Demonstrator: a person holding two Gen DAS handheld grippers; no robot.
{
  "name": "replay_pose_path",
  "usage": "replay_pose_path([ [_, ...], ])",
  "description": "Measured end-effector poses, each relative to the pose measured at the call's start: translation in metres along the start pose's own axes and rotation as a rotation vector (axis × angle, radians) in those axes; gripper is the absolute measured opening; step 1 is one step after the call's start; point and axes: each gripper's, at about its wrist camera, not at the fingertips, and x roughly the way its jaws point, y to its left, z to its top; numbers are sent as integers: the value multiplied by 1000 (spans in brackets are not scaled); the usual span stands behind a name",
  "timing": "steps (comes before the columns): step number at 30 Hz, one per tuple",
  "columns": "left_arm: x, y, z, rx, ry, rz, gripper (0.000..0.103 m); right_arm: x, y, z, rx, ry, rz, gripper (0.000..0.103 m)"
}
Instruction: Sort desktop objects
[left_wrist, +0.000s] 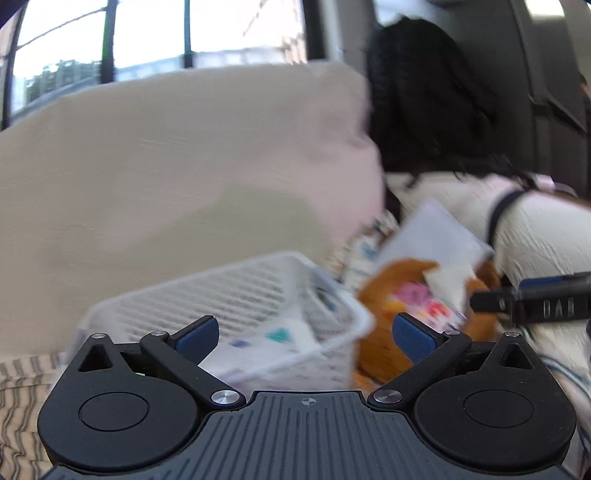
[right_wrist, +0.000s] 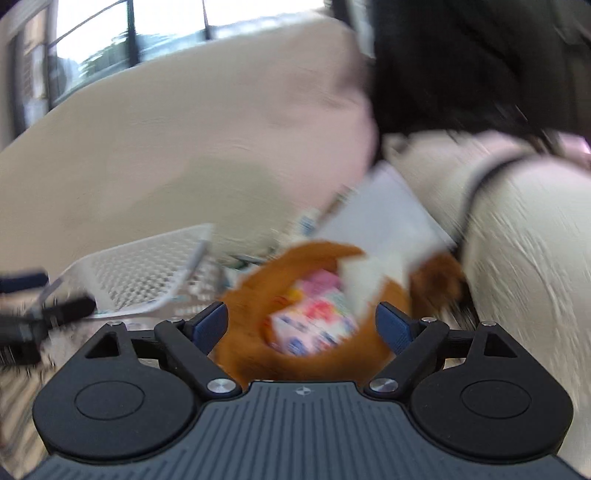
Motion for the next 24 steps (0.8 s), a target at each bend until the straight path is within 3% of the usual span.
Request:
replay_pose_path([
  [4,13,-27,-11,27,15,-25,103,7,-41,-10,251,73,11,88],
  [6,14,-32,-15,21,26,-38,103,20,-59,-16,382,126,30,82],
  [9,16,-33,-18,26,32,-34,103,39,-71,-24,485,179,30,80],
  [15,19,-21,-19,21,44,-26,103,72,-69,-30,553,219,26,72],
  [17,21,-17,-21,18,50,-16,103,84,-66,-33,572,235,42,62],
  [18,23,-15,-21,17,56,-15,103,89,-64,-34,566,236,48,46],
  [24,31,-14,-10,26,68,-32,103,77,-63,-35,425,191,101,43],
])
